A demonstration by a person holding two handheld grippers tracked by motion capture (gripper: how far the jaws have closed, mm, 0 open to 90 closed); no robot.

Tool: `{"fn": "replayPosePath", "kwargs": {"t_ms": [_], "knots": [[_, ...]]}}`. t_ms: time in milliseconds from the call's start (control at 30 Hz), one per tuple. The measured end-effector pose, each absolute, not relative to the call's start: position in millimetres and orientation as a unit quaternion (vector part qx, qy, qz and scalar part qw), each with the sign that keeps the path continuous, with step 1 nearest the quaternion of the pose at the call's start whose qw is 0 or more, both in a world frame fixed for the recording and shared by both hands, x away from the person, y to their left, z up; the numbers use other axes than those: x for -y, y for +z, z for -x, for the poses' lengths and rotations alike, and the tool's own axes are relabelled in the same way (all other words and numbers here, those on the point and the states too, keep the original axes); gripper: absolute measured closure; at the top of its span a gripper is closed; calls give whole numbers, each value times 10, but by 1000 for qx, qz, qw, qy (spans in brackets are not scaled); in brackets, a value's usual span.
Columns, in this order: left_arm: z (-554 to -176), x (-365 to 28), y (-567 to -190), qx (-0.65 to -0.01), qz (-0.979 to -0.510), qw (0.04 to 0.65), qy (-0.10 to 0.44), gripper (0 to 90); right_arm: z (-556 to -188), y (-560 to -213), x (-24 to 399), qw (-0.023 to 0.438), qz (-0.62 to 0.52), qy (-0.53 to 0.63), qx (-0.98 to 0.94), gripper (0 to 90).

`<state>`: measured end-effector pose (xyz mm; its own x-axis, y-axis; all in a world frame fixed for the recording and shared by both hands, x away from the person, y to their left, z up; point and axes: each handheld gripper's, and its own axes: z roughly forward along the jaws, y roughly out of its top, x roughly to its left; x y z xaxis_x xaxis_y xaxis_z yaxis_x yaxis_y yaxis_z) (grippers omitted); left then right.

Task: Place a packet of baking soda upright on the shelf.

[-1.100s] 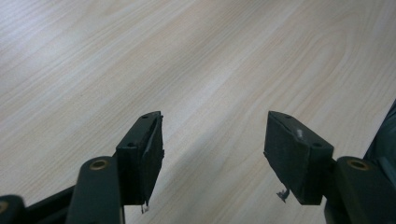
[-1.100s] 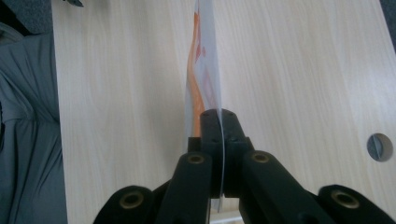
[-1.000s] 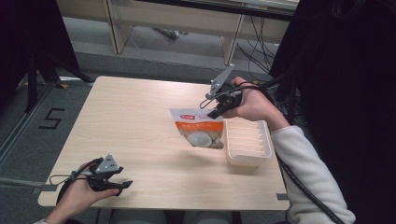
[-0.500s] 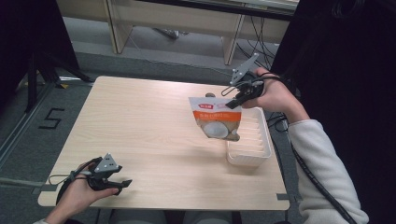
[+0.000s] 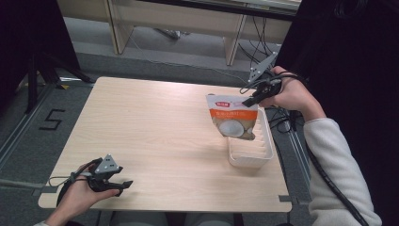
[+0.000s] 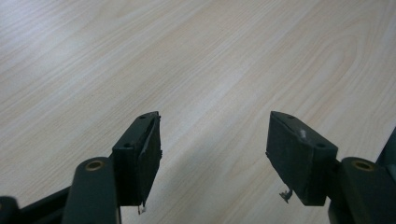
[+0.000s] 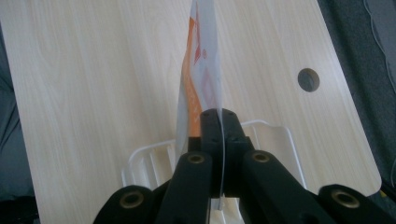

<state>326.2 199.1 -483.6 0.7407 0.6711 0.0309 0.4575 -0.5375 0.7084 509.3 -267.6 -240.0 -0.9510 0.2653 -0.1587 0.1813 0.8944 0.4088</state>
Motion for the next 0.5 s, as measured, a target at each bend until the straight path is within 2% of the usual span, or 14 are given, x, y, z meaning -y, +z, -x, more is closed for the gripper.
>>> {"fn": "replayPosePath", "kwargs": {"t_ms": [500], "knots": [[-3258, -1992, -4835, -330, -863, 353, 144, 348, -5157, -2510, 2873, 102, -136, 180, -969, 900]]}}
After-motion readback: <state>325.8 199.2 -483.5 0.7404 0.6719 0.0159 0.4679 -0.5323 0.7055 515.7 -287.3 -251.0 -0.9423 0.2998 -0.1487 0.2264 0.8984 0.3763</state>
